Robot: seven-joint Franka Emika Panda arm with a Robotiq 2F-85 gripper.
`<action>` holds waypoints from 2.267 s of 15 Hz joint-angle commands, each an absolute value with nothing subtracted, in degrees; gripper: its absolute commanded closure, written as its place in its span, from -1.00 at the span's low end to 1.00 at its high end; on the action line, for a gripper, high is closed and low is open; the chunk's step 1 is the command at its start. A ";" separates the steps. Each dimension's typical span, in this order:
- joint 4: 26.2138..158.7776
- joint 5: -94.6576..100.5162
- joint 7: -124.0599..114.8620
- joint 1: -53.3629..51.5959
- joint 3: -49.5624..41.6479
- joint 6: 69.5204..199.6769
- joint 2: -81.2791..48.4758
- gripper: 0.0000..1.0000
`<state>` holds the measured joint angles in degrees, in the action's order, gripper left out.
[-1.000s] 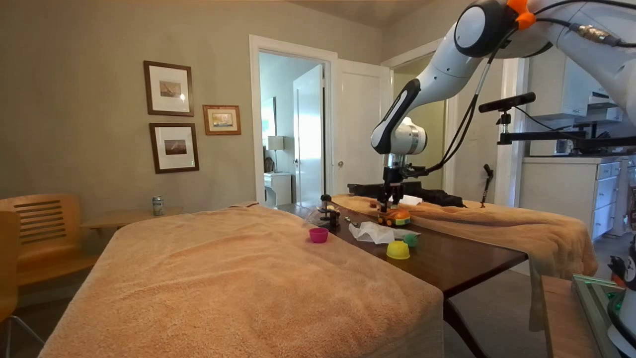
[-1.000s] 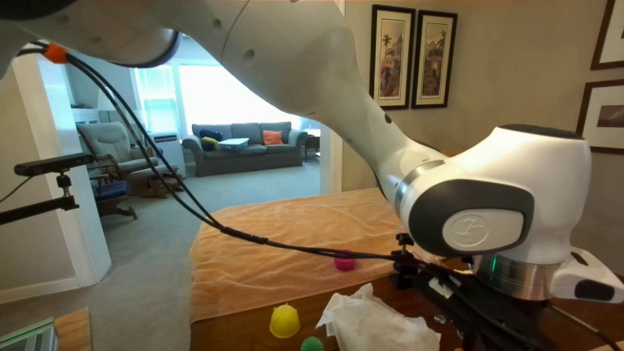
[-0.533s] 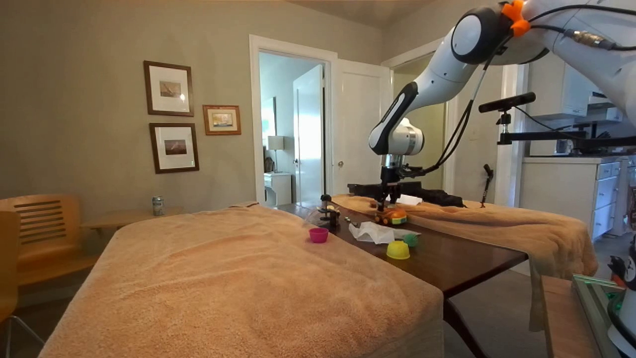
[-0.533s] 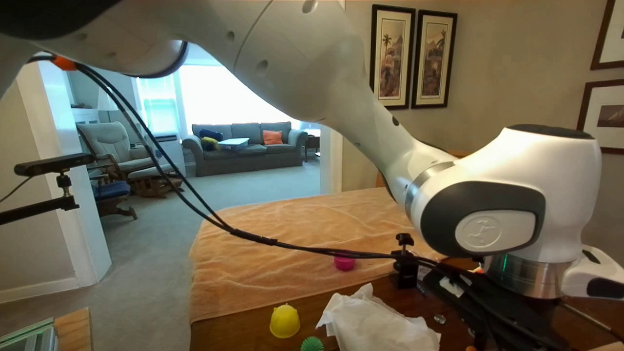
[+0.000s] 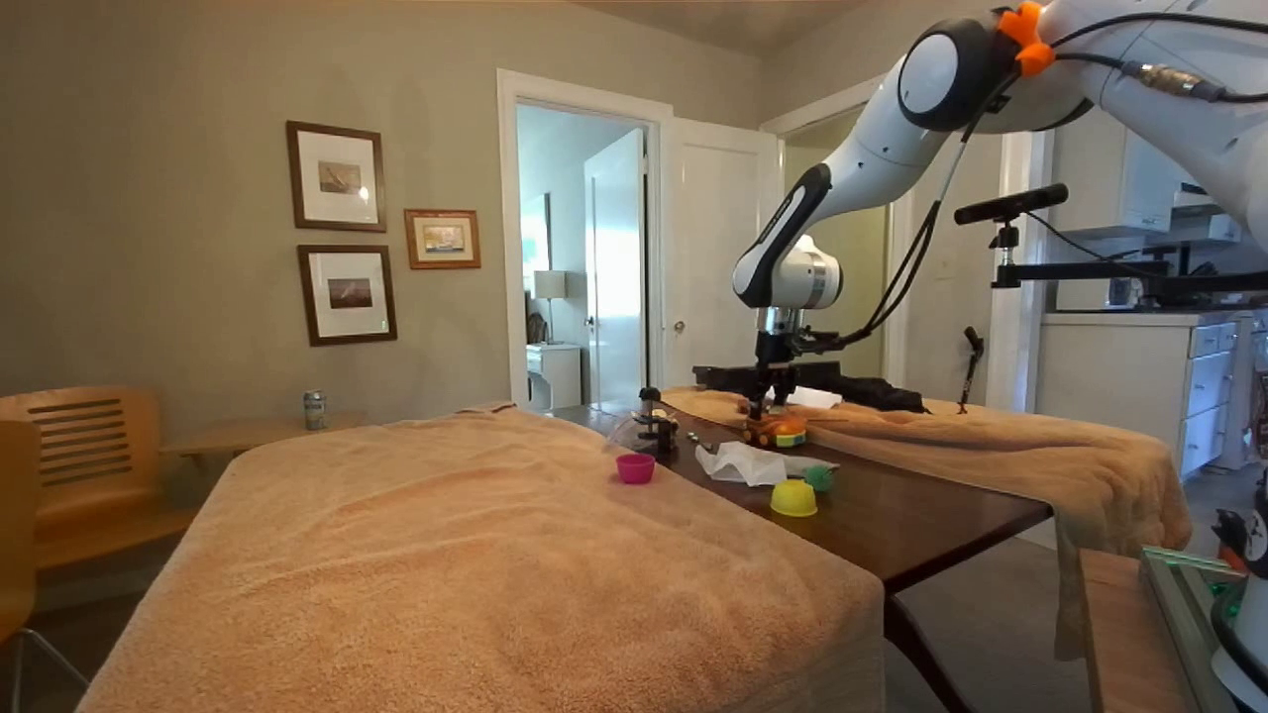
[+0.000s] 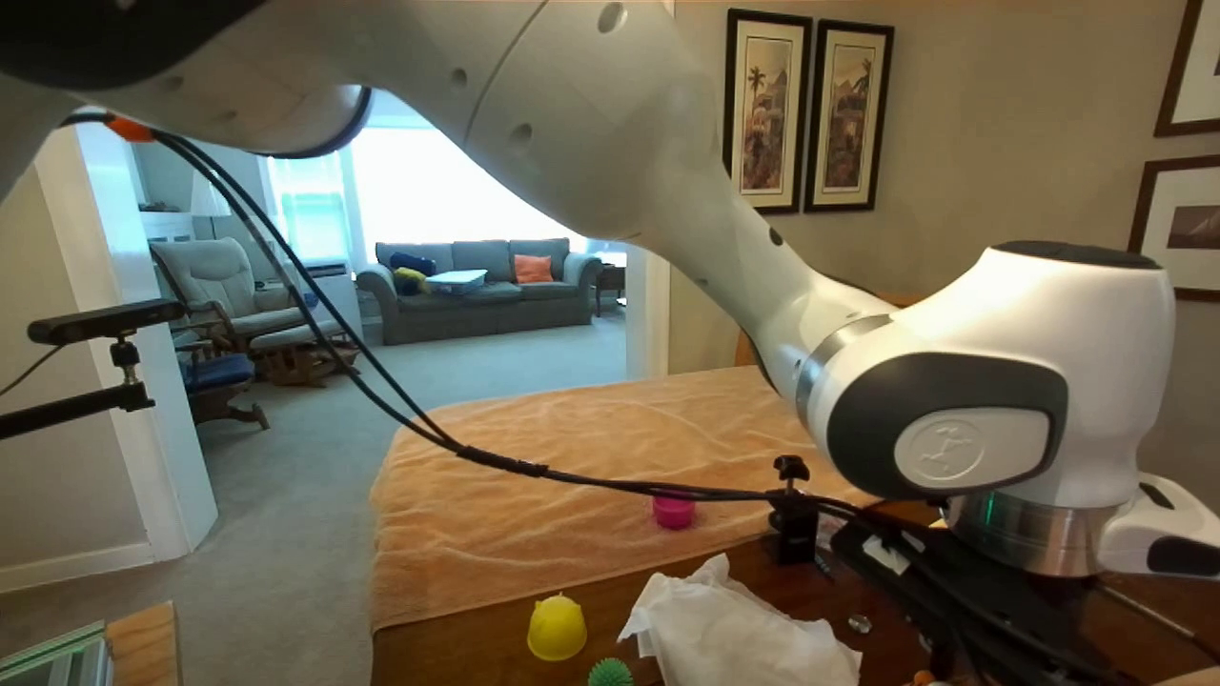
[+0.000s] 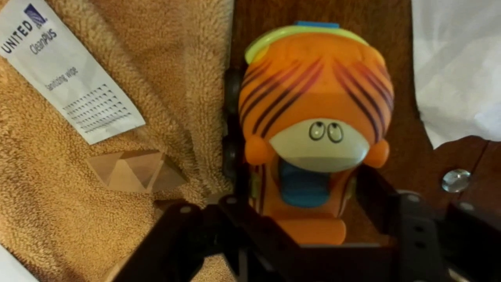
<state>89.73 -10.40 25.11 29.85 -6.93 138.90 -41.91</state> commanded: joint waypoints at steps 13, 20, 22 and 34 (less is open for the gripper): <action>89.42 -11.17 22.35 30.70 -5.94 135.81 -38.23 -1.00; 89.60 -9.35 24.29 28.40 -6.28 123.93 -31.09 -1.00; 88.45 -8.38 24.26 27.05 -6.63 120.95 -30.09 -1.00; 86.43 -10.92 26.71 26.35 -5.39 121.92 -33.18 -1.00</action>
<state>87.80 -9.31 24.43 25.90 -6.24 120.87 -31.46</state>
